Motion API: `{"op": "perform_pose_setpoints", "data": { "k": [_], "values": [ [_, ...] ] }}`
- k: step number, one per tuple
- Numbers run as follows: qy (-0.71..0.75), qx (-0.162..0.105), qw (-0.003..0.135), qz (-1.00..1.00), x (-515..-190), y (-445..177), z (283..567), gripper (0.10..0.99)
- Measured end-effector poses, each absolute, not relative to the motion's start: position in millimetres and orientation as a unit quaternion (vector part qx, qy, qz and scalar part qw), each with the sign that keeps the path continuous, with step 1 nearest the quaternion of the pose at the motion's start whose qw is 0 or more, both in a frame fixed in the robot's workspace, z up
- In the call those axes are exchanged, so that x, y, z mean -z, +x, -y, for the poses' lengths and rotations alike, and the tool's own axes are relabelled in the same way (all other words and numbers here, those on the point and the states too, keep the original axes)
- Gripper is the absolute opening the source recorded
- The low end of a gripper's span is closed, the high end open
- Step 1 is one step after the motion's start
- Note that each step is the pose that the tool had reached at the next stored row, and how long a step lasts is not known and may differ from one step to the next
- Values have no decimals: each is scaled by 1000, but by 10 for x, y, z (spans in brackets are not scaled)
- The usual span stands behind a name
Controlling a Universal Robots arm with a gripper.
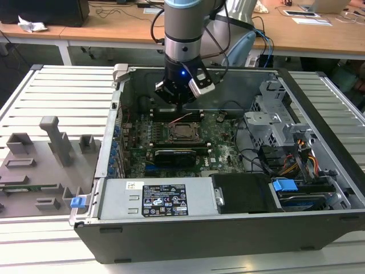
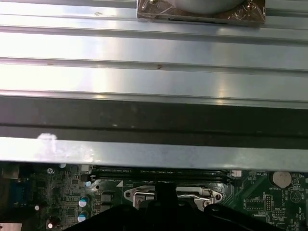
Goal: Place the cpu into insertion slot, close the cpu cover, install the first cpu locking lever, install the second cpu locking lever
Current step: 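Install the first cpu locking lever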
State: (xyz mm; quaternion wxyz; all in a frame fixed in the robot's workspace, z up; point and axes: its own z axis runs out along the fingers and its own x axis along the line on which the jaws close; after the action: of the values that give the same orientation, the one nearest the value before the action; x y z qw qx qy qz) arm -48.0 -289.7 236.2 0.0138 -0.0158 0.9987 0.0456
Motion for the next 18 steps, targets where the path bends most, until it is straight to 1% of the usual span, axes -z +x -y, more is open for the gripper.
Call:
{"op": "perform_pose_setpoints", "data": {
  "k": [18],
  "values": [
    [-38,-46,13,-998,-2268,-384,2872,106]
  ]
}}
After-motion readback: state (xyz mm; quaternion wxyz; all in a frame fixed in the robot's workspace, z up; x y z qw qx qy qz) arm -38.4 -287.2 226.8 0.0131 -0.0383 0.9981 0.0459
